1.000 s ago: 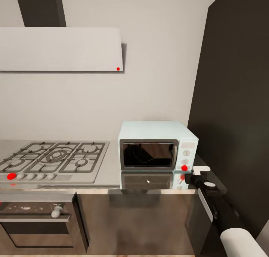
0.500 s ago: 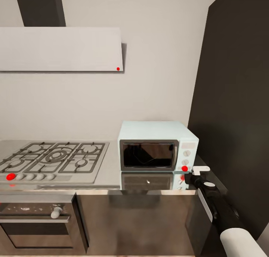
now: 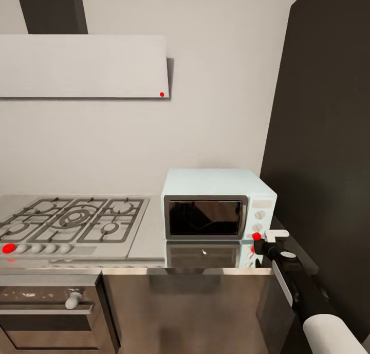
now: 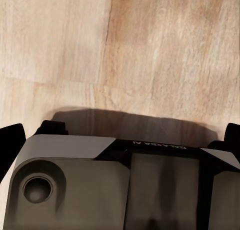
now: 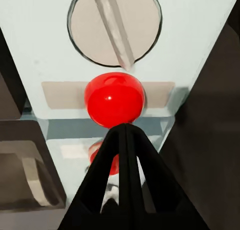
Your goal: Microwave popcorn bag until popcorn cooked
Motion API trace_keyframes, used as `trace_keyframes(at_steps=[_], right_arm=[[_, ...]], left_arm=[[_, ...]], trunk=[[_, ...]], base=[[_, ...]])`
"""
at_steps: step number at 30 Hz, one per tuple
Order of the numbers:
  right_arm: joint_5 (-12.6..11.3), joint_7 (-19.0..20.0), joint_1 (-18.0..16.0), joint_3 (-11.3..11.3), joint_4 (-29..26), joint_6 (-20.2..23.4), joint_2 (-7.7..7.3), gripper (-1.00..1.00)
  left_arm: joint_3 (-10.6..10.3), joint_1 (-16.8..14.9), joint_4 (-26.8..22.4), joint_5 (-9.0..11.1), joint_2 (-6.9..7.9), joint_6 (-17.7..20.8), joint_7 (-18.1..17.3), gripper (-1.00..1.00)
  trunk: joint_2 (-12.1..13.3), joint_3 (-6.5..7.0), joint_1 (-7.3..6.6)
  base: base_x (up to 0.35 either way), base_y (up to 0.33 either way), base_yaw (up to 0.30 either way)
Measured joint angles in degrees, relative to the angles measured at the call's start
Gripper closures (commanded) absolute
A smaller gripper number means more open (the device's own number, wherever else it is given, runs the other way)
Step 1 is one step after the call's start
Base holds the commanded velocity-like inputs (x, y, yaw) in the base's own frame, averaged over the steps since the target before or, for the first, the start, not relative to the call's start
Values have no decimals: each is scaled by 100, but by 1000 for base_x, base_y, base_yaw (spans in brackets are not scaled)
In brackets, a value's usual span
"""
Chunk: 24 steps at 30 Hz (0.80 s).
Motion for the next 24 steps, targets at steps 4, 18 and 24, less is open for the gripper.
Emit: trace_keyframes(at_steps=[4, 18, 24], right_arm=[[22, -7, 0, 5, 209, -8, 7, 100], [15, -5, 0, 6, 240, -221, -1, 100], [21, -8, 0, 6, 240, -229, 2, 100]], left_arm=[[0, 0, 0, 0, -1, -1, 0, -100], [0, 0, 0, 0, 3, 0, 0, -100], [0, 0, 0, 0, 8, -2, 0, -100]], trunk=[[0, 0, 1], [0, 0, 1], [0, 0, 0]], base=[[10, 0, 0], [3, 0, 0], [94, 0, 0]])
